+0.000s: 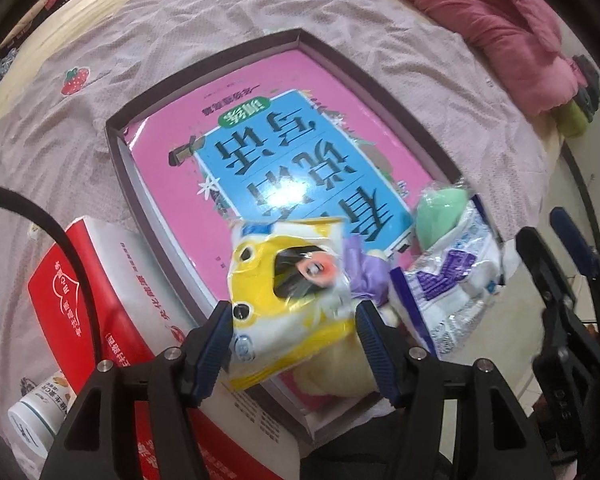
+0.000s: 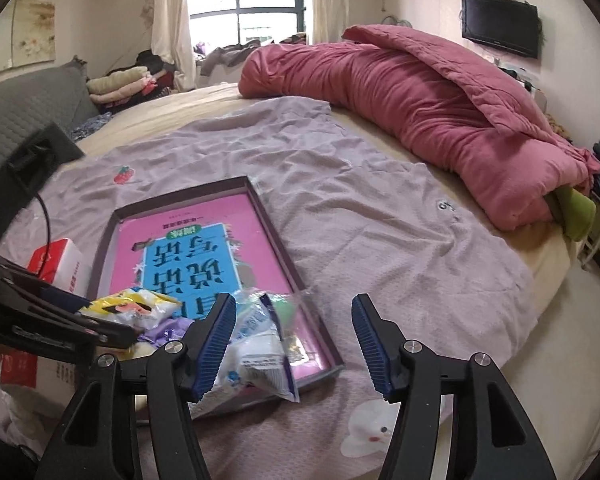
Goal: Organize soft objects
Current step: 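Withdraw both open tools from the tray back toward the remaining items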
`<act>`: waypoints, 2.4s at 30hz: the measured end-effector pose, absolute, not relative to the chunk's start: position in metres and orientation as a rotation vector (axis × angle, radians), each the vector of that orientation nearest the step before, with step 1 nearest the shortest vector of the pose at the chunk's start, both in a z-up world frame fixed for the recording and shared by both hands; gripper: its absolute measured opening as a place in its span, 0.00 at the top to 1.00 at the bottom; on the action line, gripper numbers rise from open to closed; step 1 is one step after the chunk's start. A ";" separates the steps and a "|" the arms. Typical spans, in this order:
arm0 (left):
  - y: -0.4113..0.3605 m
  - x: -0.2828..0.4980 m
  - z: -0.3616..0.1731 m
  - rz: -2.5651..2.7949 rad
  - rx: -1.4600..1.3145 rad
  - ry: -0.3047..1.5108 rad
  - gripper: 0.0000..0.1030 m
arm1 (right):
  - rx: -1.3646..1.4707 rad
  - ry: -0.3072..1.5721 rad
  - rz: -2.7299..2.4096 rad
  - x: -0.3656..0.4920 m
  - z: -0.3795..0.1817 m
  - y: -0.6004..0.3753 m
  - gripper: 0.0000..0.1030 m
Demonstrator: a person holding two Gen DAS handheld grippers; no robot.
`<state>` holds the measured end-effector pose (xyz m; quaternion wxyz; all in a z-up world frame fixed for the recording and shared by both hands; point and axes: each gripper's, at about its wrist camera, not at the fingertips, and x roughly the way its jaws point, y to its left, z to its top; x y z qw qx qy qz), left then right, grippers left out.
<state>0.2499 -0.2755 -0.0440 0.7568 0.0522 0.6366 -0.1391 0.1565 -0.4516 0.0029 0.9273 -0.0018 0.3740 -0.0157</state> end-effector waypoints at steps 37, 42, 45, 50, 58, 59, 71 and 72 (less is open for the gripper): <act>-0.139 0.156 0.052 -0.186 -0.087 1.106 0.33 | -0.244 0.895 -0.047 0.179 -0.037 -0.399 0.29; -0.124 0.147 0.057 -0.161 -0.094 1.083 0.33 | -0.273 0.829 -0.007 0.168 -0.012 -0.379 0.28; -0.114 0.143 0.060 -0.155 -0.121 1.072 0.33 | -0.284 0.783 0.029 0.160 0.009 -0.363 0.28; -0.096 0.133 0.068 -0.138 -0.142 1.047 0.33 | -0.301 0.709 0.078 0.151 0.041 -0.334 0.28; -0.064 0.118 0.086 -0.111 -0.176 0.998 0.32 | -0.352 0.592 0.139 0.132 0.088 -0.291 0.28; -0.060 0.116 0.087 -0.106 -0.180 0.993 0.32 | -0.350 0.585 0.145 0.130 0.092 -0.287 0.28; -0.005 0.087 0.091 -0.034 -0.263 0.978 0.32 | -0.402 0.528 0.211 0.107 0.115 -0.245 0.28; -0.002 0.084 0.091 -0.029 -0.266 0.975 0.32 | -0.407 0.525 0.216 0.105 0.116 -0.242 0.28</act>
